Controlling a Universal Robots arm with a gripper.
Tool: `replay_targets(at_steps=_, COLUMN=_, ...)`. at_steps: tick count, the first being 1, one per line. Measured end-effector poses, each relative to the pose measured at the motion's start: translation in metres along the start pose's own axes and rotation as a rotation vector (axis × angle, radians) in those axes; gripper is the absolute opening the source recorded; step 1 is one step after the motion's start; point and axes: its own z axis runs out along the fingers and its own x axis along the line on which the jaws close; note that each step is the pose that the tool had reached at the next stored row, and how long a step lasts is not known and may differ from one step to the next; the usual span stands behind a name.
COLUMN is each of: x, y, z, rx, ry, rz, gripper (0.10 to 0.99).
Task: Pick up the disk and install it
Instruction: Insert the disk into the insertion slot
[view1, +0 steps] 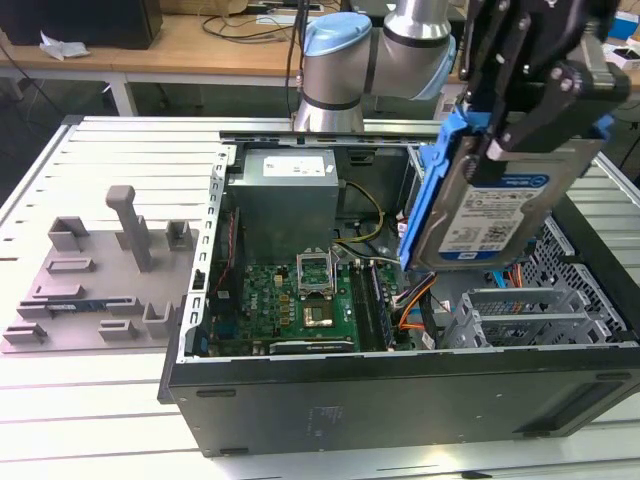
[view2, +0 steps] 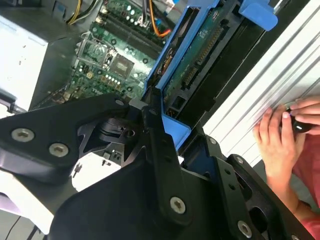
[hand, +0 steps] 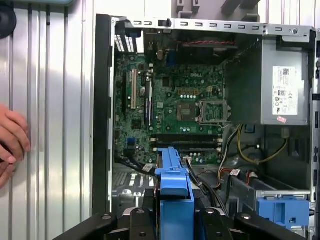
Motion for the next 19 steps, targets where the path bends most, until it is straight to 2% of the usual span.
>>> replay_targets(at_steps=4, x=0.0035, y=-0.0137, z=-0.0001, rx=0.000, ry=0.0004, rz=0.000, gripper=0.365)
replay_targets(at_steps=8, x=0.0137, y=-0.0350, z=-0.0001, rx=0.000, ry=0.0004, rz=0.000, gripper=0.365)
replay_targets(at_steps=11, x=0.0171, y=-0.0463, z=-0.0001, rx=0.000, ry=0.0005, rz=0.000, gripper=0.365)
replay_targets(at_steps=14, x=0.0181, y=-0.0569, z=0.0008, rx=0.000, ry=0.0003, rz=-0.001, gripper=0.365)
replay_targets(at_steps=19, x=0.0184, y=-0.0684, z=0.0046, rx=0.000, ry=0.0006, rz=-0.003, gripper=0.365)
